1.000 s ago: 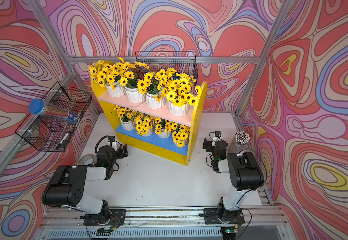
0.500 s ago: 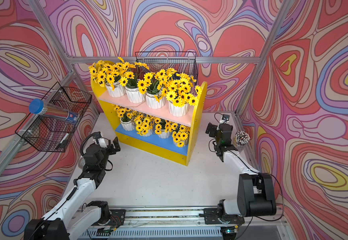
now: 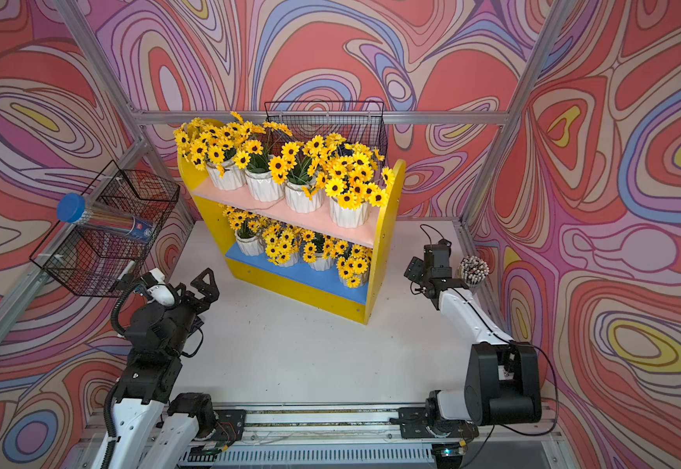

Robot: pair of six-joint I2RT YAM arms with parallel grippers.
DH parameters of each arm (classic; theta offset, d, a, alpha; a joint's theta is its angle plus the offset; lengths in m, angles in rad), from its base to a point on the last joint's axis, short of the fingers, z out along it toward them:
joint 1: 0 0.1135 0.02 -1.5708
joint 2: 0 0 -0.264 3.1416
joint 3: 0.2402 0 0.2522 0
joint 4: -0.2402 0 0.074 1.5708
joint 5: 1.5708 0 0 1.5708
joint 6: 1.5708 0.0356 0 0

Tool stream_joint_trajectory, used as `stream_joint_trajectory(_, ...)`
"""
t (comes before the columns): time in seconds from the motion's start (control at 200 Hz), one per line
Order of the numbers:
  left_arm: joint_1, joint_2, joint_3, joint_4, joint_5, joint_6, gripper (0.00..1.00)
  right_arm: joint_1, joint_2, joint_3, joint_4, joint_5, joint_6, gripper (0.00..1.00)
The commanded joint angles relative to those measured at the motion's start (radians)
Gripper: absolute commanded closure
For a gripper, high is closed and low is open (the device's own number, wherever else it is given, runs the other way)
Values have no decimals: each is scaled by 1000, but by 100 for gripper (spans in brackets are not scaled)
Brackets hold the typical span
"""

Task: Take the sunflower pots off the shelves
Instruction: Adjust the shelf at the center of the board.

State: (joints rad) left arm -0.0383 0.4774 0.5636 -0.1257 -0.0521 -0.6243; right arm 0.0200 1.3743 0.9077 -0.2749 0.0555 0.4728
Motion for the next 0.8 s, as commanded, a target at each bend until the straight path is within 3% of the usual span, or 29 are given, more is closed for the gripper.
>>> stream_joint_trajectory(0.0, -1, -44, -12, -114, 74, -121, 0, 3, -111, -2, -76, -125, 27, 30)
stream_joint_trajectory(0.235, -1, -49, 24, -261, 98, -114, 0, 66, -310, -40, -338, -148, 27, 31)
stream_joint_trajectory(0.456, -2, 32, 44, -316, 175, -106, 0, 373, -513, -200, -346, -35, 183, 28)
stream_joint_trajectory(0.571, -2, 30, 44, -317, 200, -98, 0, 442, -571, -220, -442, 21, 232, 30)
stream_joint_trajectory(0.666, -2, 36, 43, -315, 224, -87, 0, 487, -557, -265, -378, -77, 244, 31)
stream_joint_trajectory(0.796, -2, 46, 28, -292, 238, -96, 0, 602, -517, -295, -218, -53, 283, 28)
